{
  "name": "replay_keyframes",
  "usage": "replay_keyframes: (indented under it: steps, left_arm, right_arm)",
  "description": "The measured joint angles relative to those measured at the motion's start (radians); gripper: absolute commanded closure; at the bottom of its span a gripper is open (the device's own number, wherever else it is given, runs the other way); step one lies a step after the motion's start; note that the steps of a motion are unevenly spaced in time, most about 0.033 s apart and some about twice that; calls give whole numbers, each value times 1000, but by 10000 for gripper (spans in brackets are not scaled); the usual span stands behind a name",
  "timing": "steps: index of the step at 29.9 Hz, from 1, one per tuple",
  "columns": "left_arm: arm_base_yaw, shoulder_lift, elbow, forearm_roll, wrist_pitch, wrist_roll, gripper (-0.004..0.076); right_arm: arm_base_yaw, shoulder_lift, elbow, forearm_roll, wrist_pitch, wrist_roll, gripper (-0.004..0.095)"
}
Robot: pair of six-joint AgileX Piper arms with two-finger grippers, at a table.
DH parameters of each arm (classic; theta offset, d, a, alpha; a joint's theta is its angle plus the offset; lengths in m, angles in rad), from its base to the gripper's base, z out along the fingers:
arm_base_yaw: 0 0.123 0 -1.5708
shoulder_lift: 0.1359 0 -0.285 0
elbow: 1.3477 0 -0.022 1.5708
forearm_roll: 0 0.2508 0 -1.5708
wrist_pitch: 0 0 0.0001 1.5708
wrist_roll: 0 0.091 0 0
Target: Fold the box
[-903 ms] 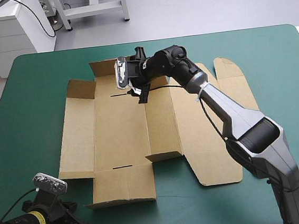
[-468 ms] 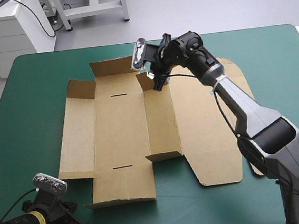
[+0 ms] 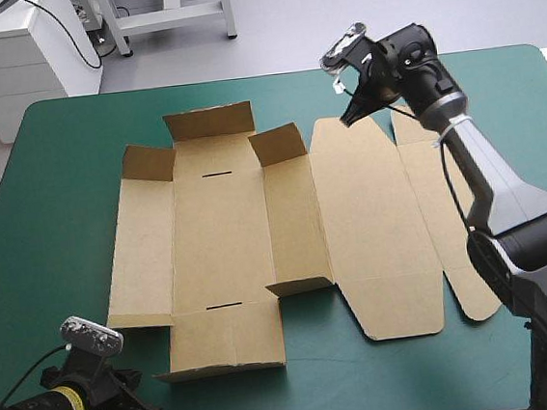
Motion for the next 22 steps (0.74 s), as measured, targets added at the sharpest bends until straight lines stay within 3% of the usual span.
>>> replay_keyframes:
  steps: [8,17,22]
  left_arm:
    - [0,0,0,0,0,0,731]
    - [0,0,0,0,0,0,731]
    - [0,0,0,0,0,0,731]
  right_arm:
    - [-147,-91,0,17,71,86,908]
    - [-313,-187,0,188,84,75,908]
    - [-342,-287,66,209,84,63,908]
